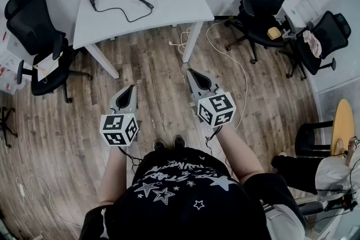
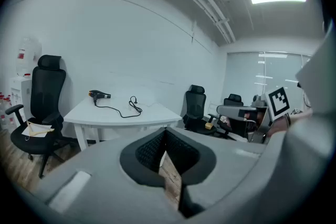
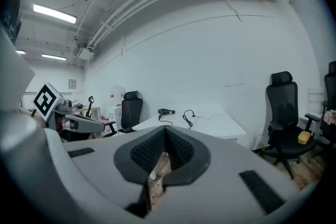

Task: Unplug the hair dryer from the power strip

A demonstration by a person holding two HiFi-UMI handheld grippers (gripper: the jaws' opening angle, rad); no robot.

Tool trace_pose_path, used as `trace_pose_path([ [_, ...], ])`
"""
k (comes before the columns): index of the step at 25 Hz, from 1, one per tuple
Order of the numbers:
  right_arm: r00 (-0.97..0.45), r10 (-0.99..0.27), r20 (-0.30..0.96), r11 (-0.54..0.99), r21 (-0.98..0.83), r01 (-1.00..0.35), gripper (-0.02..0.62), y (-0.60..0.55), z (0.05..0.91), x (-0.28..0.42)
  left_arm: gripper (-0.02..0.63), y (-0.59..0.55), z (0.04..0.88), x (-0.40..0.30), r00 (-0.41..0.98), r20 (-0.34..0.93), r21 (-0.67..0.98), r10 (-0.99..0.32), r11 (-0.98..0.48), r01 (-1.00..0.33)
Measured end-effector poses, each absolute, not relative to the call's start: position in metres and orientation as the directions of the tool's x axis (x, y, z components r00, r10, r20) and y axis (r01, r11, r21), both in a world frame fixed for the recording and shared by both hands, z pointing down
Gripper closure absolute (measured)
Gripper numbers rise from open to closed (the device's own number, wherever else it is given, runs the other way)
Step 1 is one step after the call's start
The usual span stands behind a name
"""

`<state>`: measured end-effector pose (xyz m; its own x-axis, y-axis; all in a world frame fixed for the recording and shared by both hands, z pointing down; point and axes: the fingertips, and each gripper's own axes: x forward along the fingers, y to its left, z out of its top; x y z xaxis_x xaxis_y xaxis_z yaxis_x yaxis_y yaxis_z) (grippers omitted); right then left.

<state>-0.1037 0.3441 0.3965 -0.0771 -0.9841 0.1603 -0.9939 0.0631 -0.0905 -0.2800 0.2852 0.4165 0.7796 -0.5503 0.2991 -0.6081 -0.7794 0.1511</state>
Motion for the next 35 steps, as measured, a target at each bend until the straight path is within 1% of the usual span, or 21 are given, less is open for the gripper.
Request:
trace_pose_path([
  [15,-0.096,-0.976,0.196,0.079,-0.094,-0.992,0.588,0.331,0.407,-0.125,0.599,0.277,0.420,-0.296,0.784,0.299,0.187,-0.545,-0.772,-0.608],
  [22,-0.064,-0.974,0.218,0.043,-0.100,-0.994,0.586,0.326,0.423,-0.135,0.598,0.274,0.440,-0.318,0.782,0.325,0.216,-0.532,-0.763,-0.609],
  [28,-0.051,-0.984,0.168,0.028,-0.139,-0.990,0.586,0.327,0.421,-0.139,0.599,0.271,0.450,-0.325,0.796,0.339,0.221,-0.501,-0.780,-0.585],
  [35,-0.048,-0.984,0.174,0.024,-0.136,-0.990,0.586,0.302,0.427,-0.114,0.598,0.237,0.452,-0.312,0.782,0.337,0.223,-0.523,-0.763,-0.607],
])
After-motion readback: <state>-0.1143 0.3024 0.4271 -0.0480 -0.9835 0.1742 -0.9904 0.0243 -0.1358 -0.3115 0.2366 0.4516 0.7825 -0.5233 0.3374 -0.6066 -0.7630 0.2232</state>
